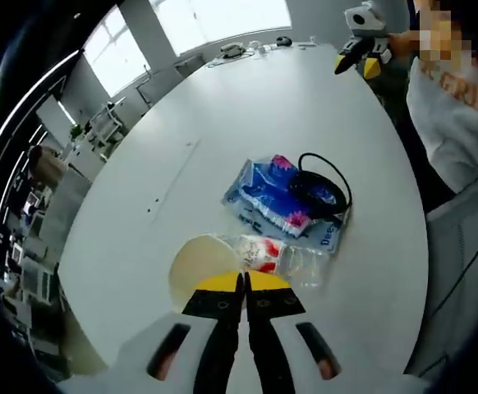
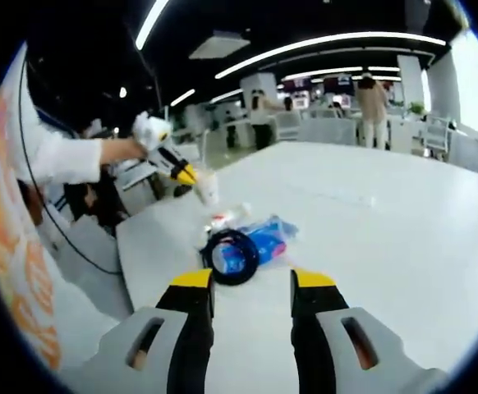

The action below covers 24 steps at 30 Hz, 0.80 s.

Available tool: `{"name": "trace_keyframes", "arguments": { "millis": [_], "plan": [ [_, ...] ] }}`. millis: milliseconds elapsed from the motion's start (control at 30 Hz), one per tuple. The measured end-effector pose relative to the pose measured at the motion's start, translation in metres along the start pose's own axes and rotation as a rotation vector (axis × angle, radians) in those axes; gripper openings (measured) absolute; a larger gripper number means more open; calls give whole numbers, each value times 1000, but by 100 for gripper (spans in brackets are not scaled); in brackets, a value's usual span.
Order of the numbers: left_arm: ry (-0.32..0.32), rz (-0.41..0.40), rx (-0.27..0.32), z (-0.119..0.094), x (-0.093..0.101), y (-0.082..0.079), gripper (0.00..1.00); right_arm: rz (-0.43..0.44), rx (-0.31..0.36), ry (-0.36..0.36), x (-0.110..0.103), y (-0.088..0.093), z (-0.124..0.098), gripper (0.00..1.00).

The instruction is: Arrange the tabletop items into an orderly group along one side of the table until the central work area is clear of visible clutter.

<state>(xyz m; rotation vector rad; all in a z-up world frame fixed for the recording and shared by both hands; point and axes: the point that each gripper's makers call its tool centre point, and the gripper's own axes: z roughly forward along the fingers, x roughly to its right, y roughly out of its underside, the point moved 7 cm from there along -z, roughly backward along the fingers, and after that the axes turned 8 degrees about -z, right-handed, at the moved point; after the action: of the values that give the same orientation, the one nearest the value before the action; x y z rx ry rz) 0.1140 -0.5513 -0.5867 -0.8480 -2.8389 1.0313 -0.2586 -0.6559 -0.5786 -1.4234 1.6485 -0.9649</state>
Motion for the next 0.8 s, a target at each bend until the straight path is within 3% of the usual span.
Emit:
{"name": "trace_keyframes", "arguments": {
  "millis": [300, 800],
  "plan": [
    [9, 0, -15, 23, -21, 16, 0, 1, -26, -5, 6, -3, 11, 34],
    [23, -12, -3, 42, -28, 30, 0, 32, -46, -16, 18, -3, 27, 34]
  ]
}}
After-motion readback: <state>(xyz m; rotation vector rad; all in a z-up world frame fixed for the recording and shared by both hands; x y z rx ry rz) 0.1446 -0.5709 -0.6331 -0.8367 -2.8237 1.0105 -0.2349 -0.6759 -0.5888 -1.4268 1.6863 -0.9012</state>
